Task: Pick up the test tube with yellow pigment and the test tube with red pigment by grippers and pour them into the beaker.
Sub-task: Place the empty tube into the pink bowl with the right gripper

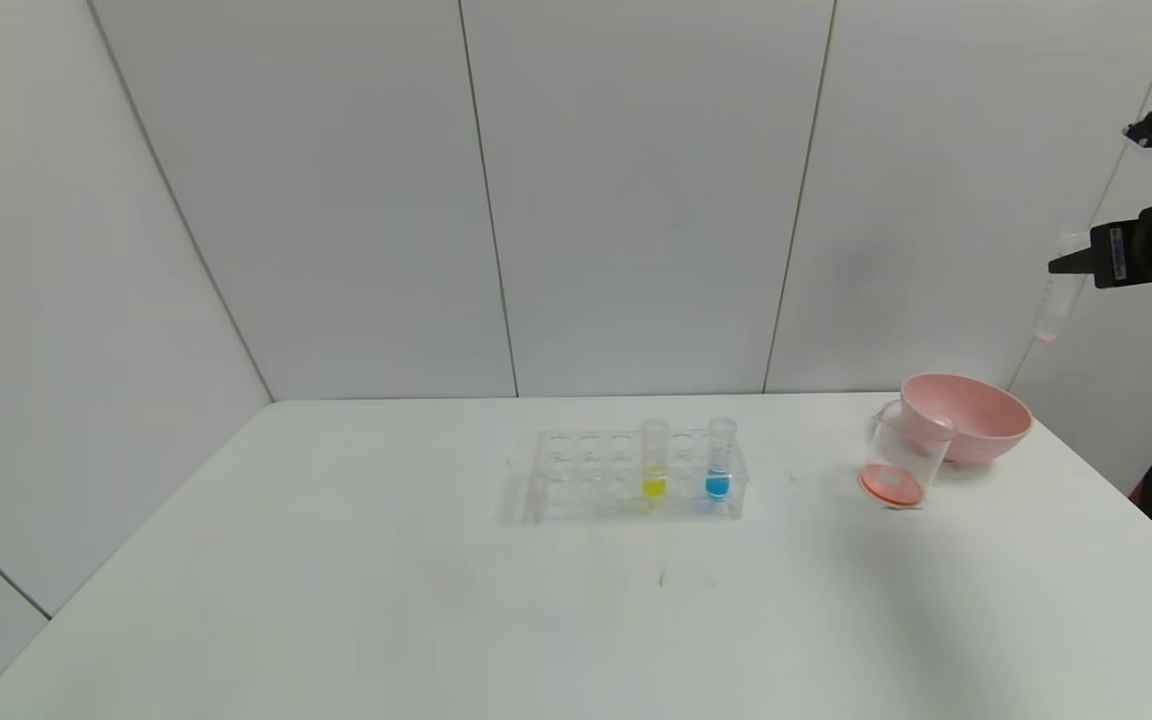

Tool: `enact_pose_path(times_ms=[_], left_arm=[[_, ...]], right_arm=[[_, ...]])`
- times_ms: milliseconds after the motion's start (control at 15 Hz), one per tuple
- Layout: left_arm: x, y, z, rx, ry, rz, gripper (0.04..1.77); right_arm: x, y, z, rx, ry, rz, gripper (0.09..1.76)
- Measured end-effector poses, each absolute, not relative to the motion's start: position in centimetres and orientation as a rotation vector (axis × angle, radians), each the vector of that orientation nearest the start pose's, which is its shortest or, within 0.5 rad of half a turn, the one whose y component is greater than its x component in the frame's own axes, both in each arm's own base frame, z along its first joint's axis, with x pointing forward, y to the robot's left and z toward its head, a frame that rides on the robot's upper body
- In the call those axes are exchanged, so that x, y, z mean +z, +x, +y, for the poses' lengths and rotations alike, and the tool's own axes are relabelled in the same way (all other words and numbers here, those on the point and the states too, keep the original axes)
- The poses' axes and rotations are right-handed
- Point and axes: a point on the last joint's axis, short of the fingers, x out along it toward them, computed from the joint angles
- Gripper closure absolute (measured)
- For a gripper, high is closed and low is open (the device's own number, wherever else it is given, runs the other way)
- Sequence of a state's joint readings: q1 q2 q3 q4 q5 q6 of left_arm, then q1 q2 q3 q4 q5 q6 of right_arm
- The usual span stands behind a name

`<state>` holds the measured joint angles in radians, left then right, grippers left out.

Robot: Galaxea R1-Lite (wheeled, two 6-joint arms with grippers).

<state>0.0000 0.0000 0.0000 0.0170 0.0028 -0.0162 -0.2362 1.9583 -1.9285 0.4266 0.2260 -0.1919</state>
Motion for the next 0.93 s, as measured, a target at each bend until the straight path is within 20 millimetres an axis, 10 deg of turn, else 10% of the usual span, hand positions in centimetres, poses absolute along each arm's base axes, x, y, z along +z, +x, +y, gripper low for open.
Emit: enact_pose_path(times_ms=[267, 933], left_arm=[[7.4, -2.3, 0.0, 0.003, -0.017, 0.017, 0.09], [7.4, -2.3, 0.0, 0.002, -0.017, 0.017, 0.09]], right_arm=[[28.8, 39.6, -8.7, -0.125, -0.005, 0.313, 1.35], [17.8, 45.0, -8.0, -0.184, 0.021, 0.363, 1.35]])
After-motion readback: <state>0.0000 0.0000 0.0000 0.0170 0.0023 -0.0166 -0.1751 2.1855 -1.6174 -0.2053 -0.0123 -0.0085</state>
